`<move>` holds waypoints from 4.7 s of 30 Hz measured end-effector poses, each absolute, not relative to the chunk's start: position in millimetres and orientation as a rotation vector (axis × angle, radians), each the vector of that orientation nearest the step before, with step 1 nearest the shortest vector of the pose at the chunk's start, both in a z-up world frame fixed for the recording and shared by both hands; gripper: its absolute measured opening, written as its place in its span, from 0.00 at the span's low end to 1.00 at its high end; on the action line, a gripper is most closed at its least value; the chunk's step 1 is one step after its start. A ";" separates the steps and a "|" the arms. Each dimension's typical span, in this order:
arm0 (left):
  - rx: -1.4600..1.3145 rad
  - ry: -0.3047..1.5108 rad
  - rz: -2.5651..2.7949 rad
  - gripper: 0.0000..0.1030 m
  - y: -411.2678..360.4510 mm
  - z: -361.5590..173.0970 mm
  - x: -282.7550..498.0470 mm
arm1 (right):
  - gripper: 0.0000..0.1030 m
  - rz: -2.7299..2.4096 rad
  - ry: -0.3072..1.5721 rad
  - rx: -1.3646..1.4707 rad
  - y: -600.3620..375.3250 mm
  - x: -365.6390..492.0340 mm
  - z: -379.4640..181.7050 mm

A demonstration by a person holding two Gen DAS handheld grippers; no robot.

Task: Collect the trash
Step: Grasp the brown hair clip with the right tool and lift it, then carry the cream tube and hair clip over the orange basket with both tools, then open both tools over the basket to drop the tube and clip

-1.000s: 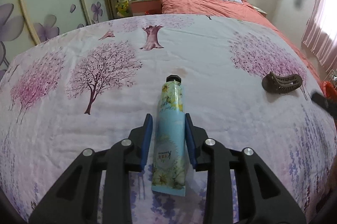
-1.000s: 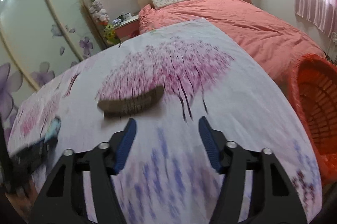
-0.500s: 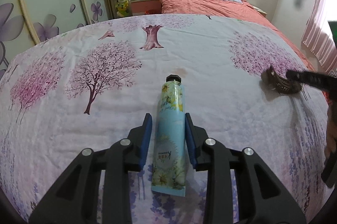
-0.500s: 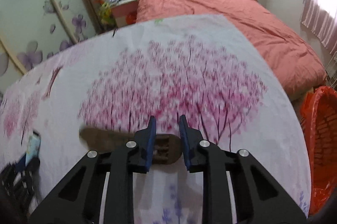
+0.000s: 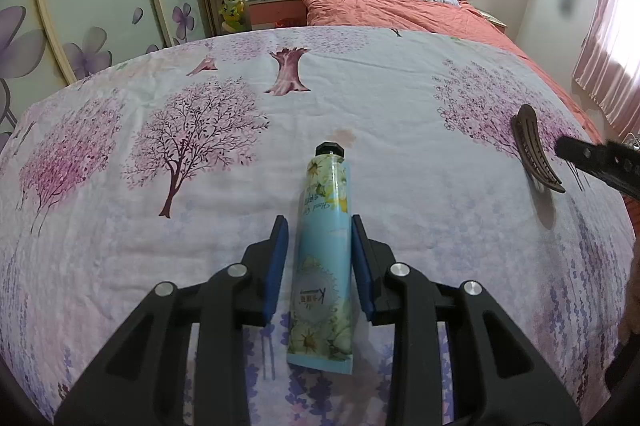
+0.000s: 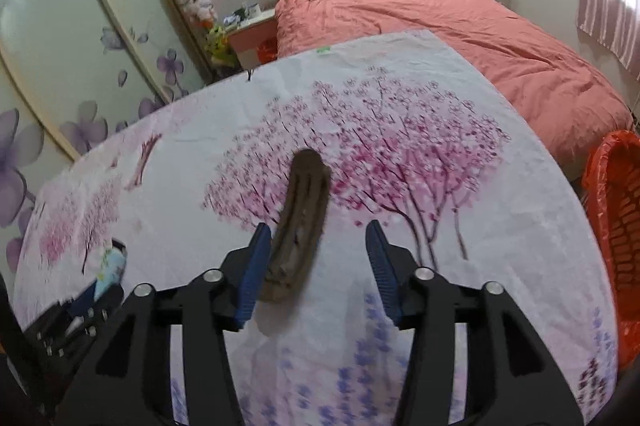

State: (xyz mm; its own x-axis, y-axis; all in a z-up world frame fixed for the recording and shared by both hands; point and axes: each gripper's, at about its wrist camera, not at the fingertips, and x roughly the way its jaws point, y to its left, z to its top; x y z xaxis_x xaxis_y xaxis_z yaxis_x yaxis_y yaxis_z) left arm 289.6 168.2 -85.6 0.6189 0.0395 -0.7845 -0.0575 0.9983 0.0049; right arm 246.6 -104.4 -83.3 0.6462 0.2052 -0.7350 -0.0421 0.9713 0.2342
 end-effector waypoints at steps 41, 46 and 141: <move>-0.081 0.907 0.038 0.40 173.9 -84.4 306.4 | 0.42 0.071 0.865 0.073 -131.9 221.0 -102.4; -0.072 0.893 0.042 0.36 171.4 -85.4 307.4 | 0.41 0.073 0.864 0.079 -133.5 220.1 -102.7; 0.134 0.779 -0.607 0.42 -256.5 -18.7 279.3 | 0.56 -0.176 0.527 0.508 -432.3 127.4 -47.0</move>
State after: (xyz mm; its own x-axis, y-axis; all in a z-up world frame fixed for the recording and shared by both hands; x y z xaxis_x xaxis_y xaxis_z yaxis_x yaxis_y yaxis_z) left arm 279.3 -256.5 -18.8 0.5512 -0.4638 -0.6936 0.5596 0.8221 -0.1050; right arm 127.4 -432.3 -47.0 0.8529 -0.0327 -0.5210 0.2877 0.8622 0.4169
